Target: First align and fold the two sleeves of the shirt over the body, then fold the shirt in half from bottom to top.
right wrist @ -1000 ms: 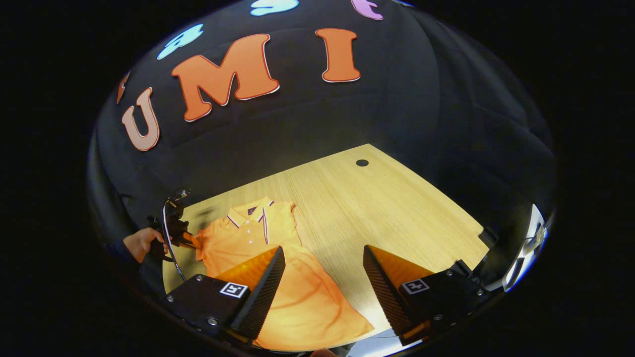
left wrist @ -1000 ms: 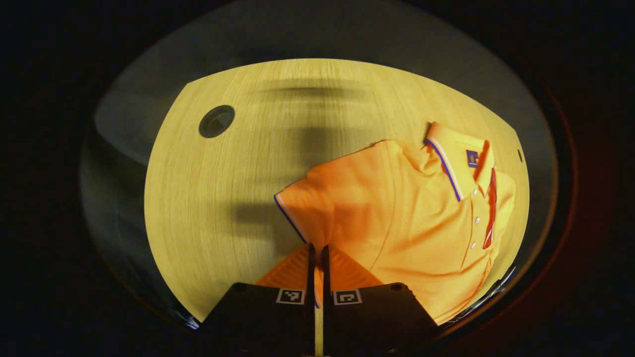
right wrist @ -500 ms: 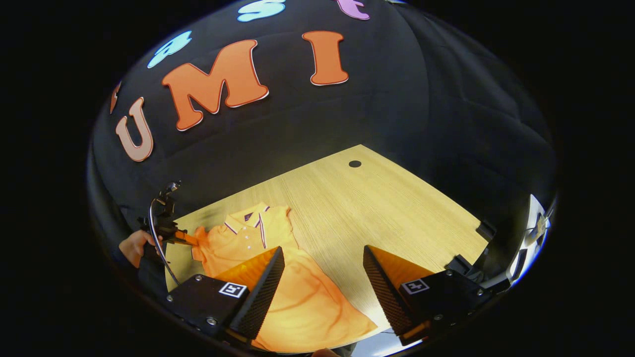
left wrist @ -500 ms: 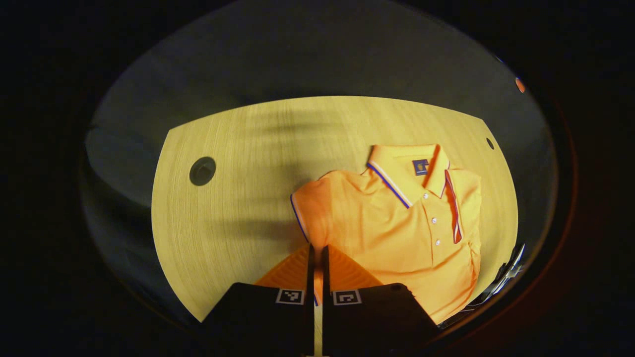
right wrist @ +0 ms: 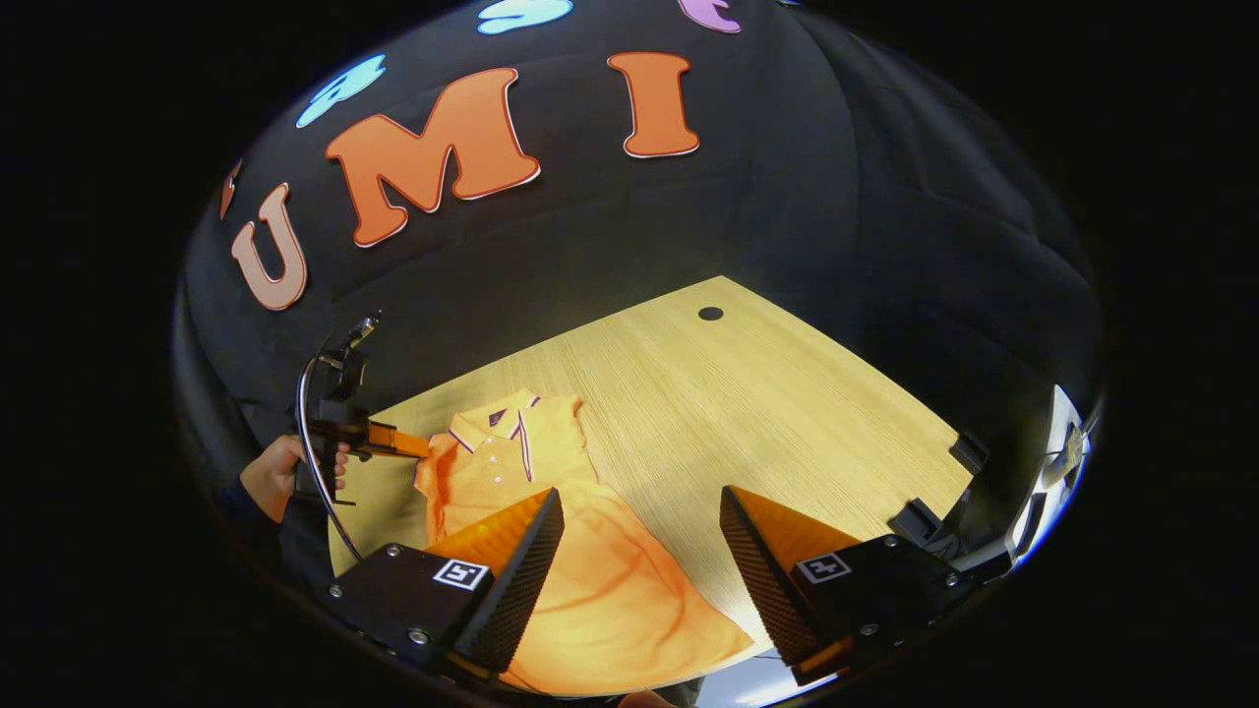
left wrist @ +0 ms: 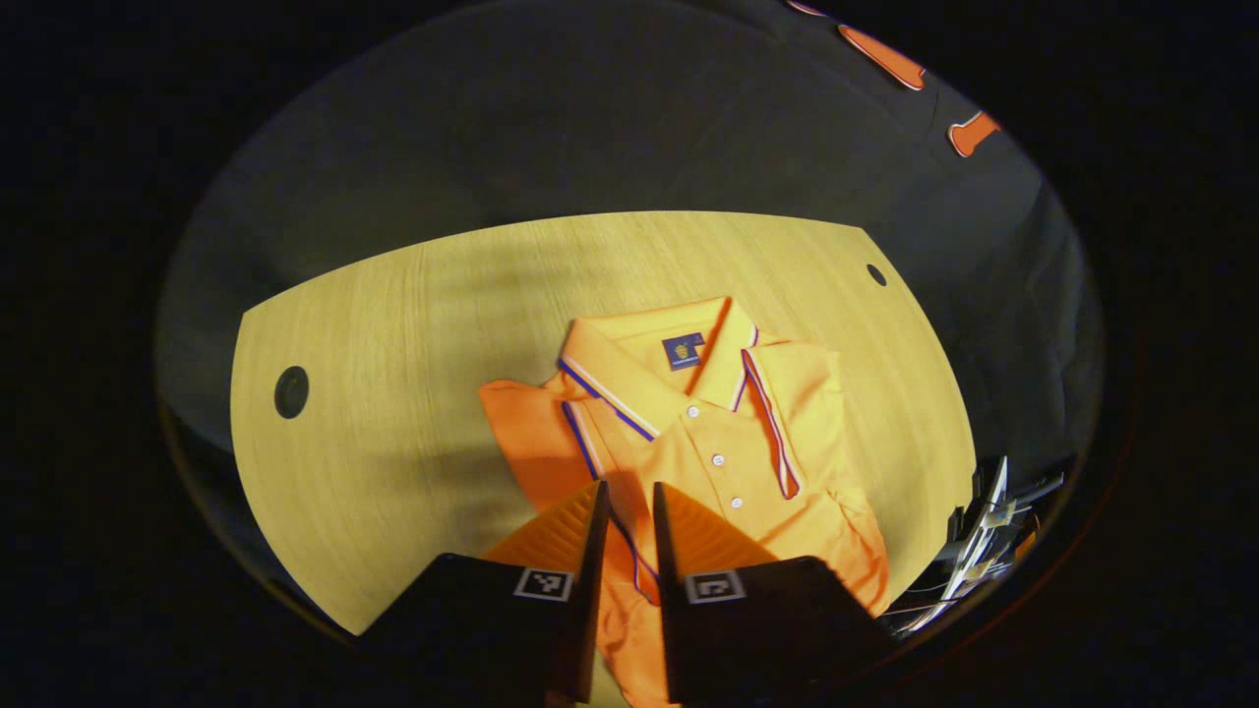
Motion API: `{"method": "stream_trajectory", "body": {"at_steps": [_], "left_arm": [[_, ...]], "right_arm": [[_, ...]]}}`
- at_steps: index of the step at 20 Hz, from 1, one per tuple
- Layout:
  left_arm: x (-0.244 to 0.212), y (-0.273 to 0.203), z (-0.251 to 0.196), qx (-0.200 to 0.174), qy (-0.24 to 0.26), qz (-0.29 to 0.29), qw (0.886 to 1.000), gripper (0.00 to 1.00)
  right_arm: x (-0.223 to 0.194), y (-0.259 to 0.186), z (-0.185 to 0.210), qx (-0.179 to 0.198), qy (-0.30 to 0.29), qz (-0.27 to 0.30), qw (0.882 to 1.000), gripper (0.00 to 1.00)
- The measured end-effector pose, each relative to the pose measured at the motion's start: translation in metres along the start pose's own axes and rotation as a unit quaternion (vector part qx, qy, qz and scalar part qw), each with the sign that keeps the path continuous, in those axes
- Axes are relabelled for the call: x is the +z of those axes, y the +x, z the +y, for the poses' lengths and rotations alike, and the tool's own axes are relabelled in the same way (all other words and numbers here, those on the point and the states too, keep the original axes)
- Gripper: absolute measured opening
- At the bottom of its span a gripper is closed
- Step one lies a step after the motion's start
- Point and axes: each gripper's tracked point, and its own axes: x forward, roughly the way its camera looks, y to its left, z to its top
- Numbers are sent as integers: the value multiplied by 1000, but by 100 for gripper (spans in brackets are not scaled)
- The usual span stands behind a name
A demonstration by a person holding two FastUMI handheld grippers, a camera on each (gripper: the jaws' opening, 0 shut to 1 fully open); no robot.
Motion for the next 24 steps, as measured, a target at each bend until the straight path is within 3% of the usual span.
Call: {"method": "stream_trajectory", "body": {"at_steps": [1, 4, 5, 9, 13, 16, 21, 24], "left_arm": [[2, -2, -7, -11, 1, -8, 1000, 37], [1, -12, -13, -15, 10, -34, 999, 91], [1, -19, -12, -9, 16, -45, 999, 96], [-7, -67, -7, 18, 31, -108, 993, 97], [-20, -131, -14, 33, 17, -200, 979, 96], [-34, -182, -22, 61, 21, -282, 957, 97], [-83, -258, -44, 117, 27, -415, 902, 96], [-123, -286, -54, 150, 9, -442, 885, 96]], "right_arm": [[1, 0, 0, -1, 1, -2, 1000, 98], [9, -1, -1, -3, 8, -23, 1000, 98], [14, -1, 0, -1, 6, -39, 999, 98], [30, -6, 1, 26, -2, -77, 997, 98], [46, -2, 19, 61, -27, -114, 991, 98], [49, -8, 25, 93, -46, -133, 986, 98], [58, -38, 28, 155, -83, -204, 963, 98], [44, -57, 21, 179, -110, -217, 953, 98]]}}
